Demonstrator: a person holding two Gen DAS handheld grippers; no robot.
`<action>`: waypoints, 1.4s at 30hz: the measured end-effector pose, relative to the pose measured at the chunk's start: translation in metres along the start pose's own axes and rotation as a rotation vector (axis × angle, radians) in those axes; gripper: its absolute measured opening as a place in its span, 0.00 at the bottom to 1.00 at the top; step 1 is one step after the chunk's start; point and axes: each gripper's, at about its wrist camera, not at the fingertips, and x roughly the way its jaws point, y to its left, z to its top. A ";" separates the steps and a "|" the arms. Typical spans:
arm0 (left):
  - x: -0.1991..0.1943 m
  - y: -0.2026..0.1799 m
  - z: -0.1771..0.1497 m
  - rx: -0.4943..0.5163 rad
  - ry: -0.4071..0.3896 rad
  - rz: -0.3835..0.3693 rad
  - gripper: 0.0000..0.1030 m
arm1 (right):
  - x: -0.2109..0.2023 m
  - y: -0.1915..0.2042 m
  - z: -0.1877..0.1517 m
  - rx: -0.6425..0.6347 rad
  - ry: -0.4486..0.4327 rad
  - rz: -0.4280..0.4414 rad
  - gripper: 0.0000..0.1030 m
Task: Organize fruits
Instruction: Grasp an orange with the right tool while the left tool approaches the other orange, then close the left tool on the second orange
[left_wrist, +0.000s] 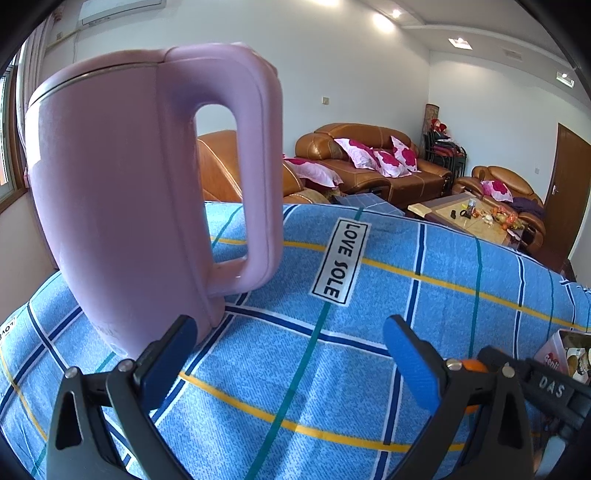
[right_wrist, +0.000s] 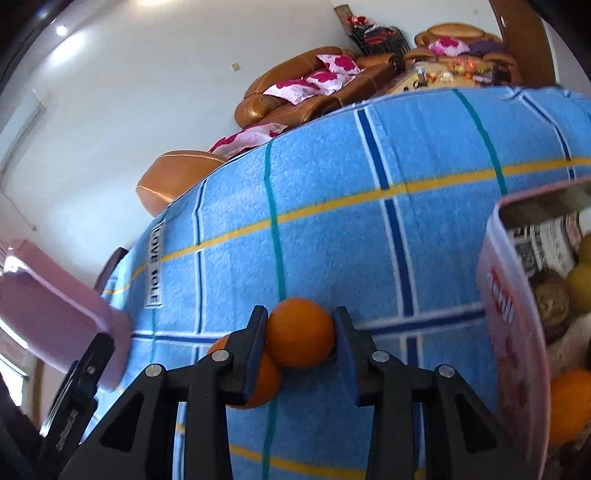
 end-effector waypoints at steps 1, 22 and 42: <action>0.000 0.001 0.000 -0.001 0.001 -0.002 1.00 | 0.000 0.001 -0.002 0.005 0.008 0.020 0.37; -0.004 0.006 0.004 -0.003 0.009 -0.098 1.00 | -0.049 0.012 -0.024 -0.042 -0.177 0.091 0.35; 0.012 -0.091 -0.022 0.276 0.213 -0.322 0.91 | -0.124 0.018 -0.062 -0.300 -0.506 -0.161 0.35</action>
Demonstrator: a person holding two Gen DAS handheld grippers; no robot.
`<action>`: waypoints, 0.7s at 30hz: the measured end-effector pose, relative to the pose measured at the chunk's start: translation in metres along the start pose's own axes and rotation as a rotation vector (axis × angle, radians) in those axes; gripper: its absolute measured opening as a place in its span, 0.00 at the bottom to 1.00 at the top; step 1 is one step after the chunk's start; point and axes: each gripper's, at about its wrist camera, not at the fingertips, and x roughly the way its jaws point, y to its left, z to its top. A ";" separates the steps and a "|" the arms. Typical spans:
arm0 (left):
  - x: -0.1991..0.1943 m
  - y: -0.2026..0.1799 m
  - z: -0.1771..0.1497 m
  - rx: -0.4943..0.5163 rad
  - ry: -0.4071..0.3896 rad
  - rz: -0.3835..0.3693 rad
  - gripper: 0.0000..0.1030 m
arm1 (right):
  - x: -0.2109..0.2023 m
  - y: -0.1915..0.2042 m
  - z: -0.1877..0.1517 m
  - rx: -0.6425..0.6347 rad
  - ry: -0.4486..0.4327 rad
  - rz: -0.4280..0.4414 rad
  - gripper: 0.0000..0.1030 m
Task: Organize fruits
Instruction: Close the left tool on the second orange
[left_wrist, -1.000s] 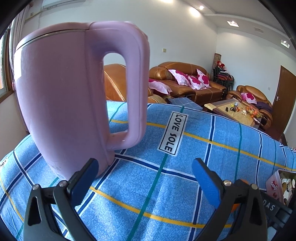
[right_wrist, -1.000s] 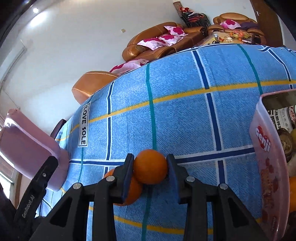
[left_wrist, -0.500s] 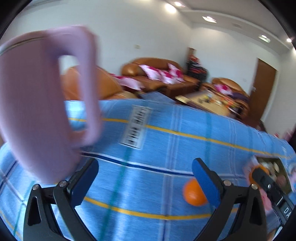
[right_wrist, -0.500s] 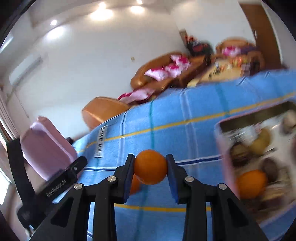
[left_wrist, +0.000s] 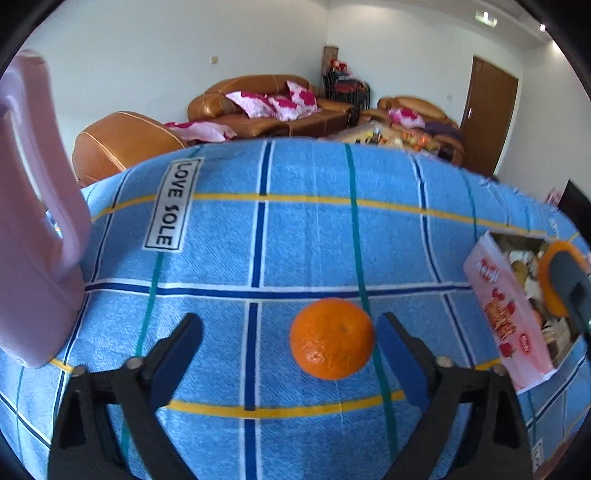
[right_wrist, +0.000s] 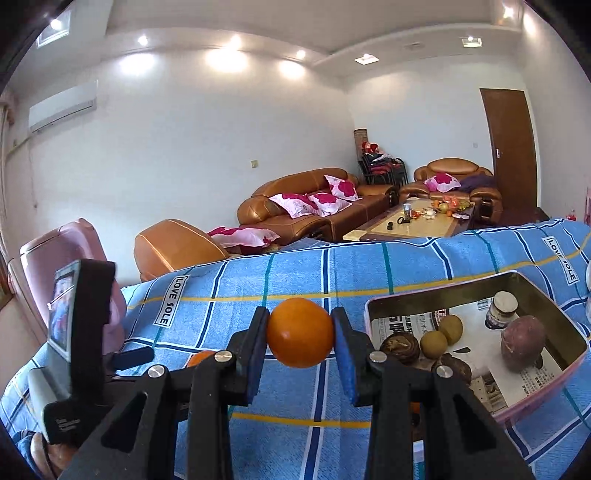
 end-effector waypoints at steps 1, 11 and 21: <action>0.002 -0.004 0.001 0.008 0.007 -0.007 0.87 | -0.002 -0.002 0.000 0.001 0.001 0.003 0.35; 0.014 -0.026 0.003 0.069 0.084 -0.014 0.48 | 0.002 -0.010 -0.002 0.030 0.025 0.023 0.35; -0.032 -0.006 -0.006 -0.043 -0.124 0.097 0.47 | -0.007 0.000 -0.002 -0.033 -0.038 0.024 0.35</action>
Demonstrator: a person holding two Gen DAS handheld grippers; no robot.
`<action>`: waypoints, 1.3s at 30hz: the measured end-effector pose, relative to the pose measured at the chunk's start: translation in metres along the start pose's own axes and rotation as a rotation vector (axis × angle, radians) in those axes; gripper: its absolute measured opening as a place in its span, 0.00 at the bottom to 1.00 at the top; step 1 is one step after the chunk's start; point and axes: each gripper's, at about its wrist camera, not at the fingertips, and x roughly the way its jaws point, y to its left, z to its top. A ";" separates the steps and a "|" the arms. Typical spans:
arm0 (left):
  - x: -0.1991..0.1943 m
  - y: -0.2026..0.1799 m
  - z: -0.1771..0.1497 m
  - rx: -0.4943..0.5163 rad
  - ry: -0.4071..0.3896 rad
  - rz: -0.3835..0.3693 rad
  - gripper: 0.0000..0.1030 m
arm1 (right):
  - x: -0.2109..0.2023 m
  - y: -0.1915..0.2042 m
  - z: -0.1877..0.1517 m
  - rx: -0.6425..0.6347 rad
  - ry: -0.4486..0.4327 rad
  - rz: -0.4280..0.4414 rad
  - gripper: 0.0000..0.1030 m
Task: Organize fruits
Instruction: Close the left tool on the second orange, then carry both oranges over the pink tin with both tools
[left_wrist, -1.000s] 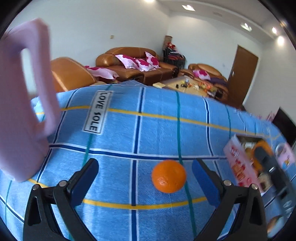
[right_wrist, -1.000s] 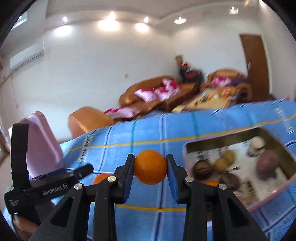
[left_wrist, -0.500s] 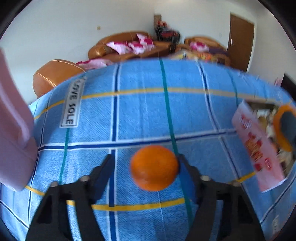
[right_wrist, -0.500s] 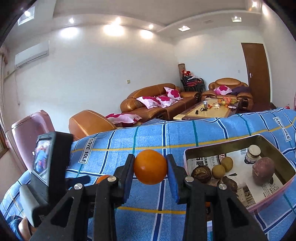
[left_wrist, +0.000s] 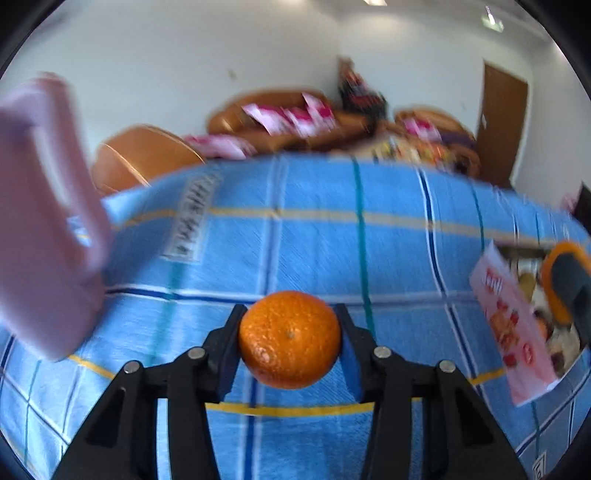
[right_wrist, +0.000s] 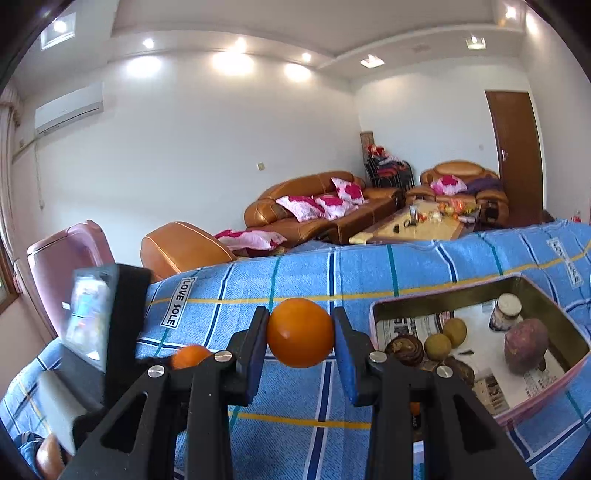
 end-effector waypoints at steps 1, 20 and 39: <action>-0.007 0.003 0.000 -0.015 -0.038 0.016 0.47 | -0.001 0.003 0.000 -0.014 -0.011 0.002 0.35; -0.036 0.010 -0.014 -0.029 -0.166 0.076 0.47 | -0.008 0.015 -0.004 -0.085 -0.049 -0.013 0.35; -0.048 0.012 -0.022 -0.043 -0.193 0.083 0.47 | -0.012 0.023 -0.005 -0.105 -0.053 -0.044 0.35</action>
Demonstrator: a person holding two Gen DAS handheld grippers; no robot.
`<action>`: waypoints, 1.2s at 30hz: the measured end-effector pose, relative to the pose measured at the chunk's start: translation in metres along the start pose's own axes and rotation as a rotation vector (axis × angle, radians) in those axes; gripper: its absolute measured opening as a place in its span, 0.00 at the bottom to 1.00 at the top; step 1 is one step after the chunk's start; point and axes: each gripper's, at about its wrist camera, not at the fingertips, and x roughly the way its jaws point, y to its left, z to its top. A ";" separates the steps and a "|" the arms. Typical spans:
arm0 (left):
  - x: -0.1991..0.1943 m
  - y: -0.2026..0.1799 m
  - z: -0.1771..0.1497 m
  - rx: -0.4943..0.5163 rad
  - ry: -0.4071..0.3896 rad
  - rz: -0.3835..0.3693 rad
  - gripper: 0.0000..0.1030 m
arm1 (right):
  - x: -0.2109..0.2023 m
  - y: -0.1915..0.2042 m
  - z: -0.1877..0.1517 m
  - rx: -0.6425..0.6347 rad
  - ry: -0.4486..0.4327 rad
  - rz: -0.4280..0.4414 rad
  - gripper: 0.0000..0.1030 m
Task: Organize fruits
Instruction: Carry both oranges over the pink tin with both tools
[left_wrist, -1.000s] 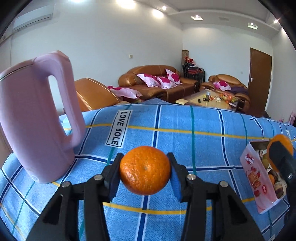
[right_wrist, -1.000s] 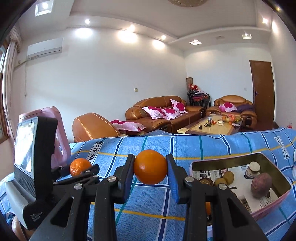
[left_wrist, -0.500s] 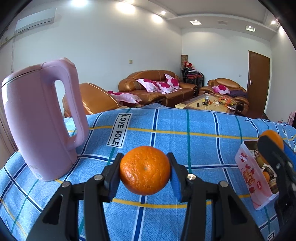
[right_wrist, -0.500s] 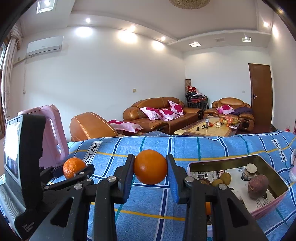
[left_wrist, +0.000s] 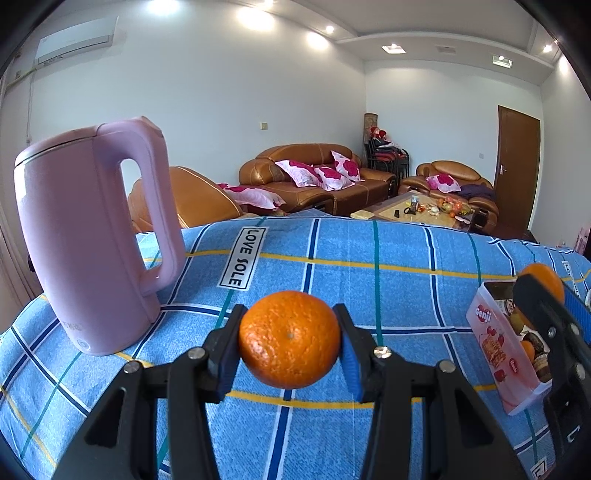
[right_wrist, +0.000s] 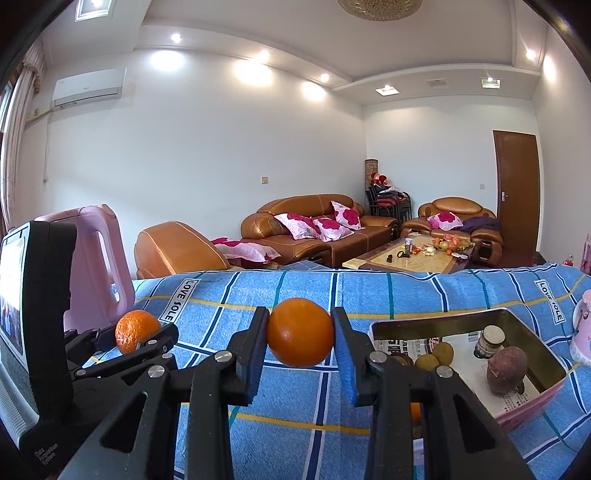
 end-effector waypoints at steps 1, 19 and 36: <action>-0.001 0.000 0.000 0.001 0.000 0.000 0.47 | 0.000 0.000 0.000 0.000 0.000 0.000 0.35; -0.010 0.003 -0.005 -0.022 0.003 0.009 0.47 | -0.016 -0.002 -0.006 -0.010 0.005 -0.001 0.35; -0.020 -0.001 -0.011 -0.023 0.010 0.021 0.47 | -0.032 -0.017 -0.007 -0.011 0.016 -0.013 0.35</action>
